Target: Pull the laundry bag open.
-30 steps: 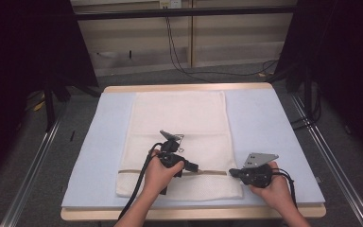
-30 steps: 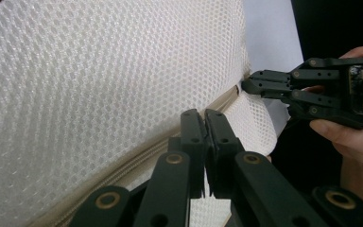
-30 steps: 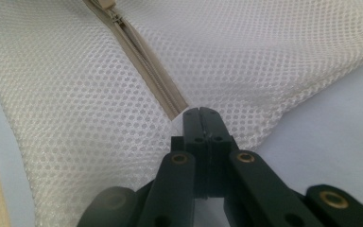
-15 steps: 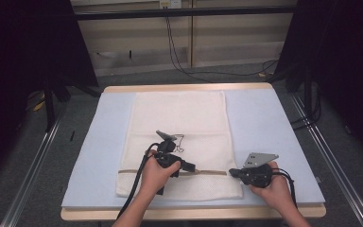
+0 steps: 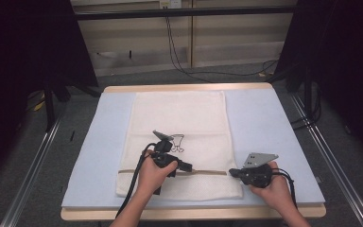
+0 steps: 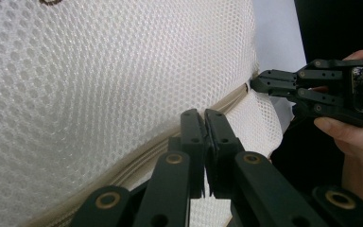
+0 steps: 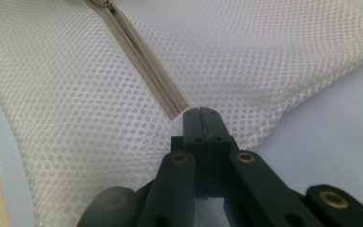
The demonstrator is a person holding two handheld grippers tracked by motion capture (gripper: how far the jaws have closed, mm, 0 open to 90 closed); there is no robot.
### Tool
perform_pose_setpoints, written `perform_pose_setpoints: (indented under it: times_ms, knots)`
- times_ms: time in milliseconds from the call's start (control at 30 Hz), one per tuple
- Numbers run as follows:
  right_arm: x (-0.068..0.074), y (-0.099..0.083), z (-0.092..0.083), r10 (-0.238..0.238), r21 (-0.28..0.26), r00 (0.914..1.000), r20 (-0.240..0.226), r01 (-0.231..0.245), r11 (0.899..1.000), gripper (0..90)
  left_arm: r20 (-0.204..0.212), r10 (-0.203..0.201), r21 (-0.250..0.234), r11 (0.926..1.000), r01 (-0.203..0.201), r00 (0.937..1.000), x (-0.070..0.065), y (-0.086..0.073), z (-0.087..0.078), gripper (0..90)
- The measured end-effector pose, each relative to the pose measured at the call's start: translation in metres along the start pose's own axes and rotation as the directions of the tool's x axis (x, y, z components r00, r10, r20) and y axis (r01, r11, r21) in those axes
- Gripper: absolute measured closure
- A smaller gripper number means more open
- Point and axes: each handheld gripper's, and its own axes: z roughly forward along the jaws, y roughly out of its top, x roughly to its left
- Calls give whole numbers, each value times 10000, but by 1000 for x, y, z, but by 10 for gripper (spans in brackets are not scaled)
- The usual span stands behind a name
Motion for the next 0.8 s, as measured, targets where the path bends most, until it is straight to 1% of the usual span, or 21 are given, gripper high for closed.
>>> perform_pose_setpoints:
  times_ms: [33, 67, 133, 200, 233, 267, 300, 333, 367, 400, 433, 467, 500, 567, 600, 633, 700, 733, 767, 800]
  knots:
    - [0, 0, 0, 13, -2, 10000, 11, -13, 10000, 900, -116, -26, -87, 10000, 25, 9999, 0, -1, 0, 876]
    - [0, 0, 0, 15, -4, 10000, 13, -15, 10000, 900, 52, -129, -75, 9999, 129, 9999, 0, -1, -1, 876]
    - [0, 0, 0, -2, 0, 10000, 5, 2, 10000, 900, 63, -104, -58, 9999, 105, 9999, 1, 0, -2, 876]
    - [0, 0, 0, -19, 0, 10000, -9, 19, 10000, 900, -44, -76, -55, 10000, 76, 10000, 2, -1, -3, 876]
    - [0, 0, 0, -19, 0, 10000, -9, 19, 10000, 900, 2, -166, -119, 9998, 166, 9999, 2, -1, -3, 876]
    - [0, 0, 0, -13, 2, 10000, -9, 13, 10000, 900, 176, -183, -62, 9998, 185, 9997, 3, -1, -4, 876]
    - [0, 0, 0, -20, 1, 10000, -10, 20, 10000, 900, -90, -26, -48, 10000, 25, 10000, 4, -1, -5, 876]
    - [0, 0, 0, -26, 4, 10000, -4, 26, 10000, 900, -31, -73, -82, 9999, 73, 10000, 4, -1, -5, 876]
    - [0, 0, 0, -19, 3, 10000, -1, 19, 10000, 900, 158, -235, -81, 9997, 237, 9996, 5, -2, -5, 876]
    - [0, 0, 0, -19, 3, 10000, -1, 19, 10000, 900, 158, -235, -81, 9997, 237, 9996, 5, -2, -5, 876]
    - [0, 0, 0, -15, 4, 10000, -5, 15, 10000, 900, 44, -254, -84, 9996, 254, 9997, 5, -2, -5, 876]
    - [0, 0, 0, -23, -1, 10000, -8, 23, 10000, 900, 53, -207, -148, 9997, 207, 9998, 6, -3, -6, 876]
    - [0, 0, 0, -13, 3, 10000, -14, 13, 10000, 900, 118, -217, -135, 9997, 218, 9997, 8, -3, -7, 876]
    - [0, 0, 0, -16, 4, 10000, -12, 16, 10000, 900, 86, -283, -132, 9995, 284, 9996, 8, -3, -8, 876]
    - [0, 0, 0, -16, 6, 10000, -9, 16, 10000, 900, 137, -254, -132, 9996, 256, 9996, 9, -3, -8, 876]
    - [0, 0, 0, -10, 5, 10000, -9, 10, 10000, 900, -20, -171, -134, 9998, 171, 9999, 9, -3, -9, 876]
    - [0, 0, 0, -16, 7, 10000, -7, 17, 10000, 900, 34, -163, -111, 9998, 163, 9999, 10, -3, -10, 876]
    - [0, 0, 0, -15, 3, 10000, -13, 15, 10000, 900, 40, -268, -129, 9996, 269, 9996, 10, -3, -10, 876]
    - [0, 0, 0, -17, 3, 10000, -15, 17, 10000, 900, -67, -232, -141, 9996, 231, 9997, 10, -3, -11, 876]
    - [0, 0, 0, -17, 3, 10000, -15, 17, 10000, 900, -25, -264, -160, 9995, 263, 9996, 11, -4, -11, 876]
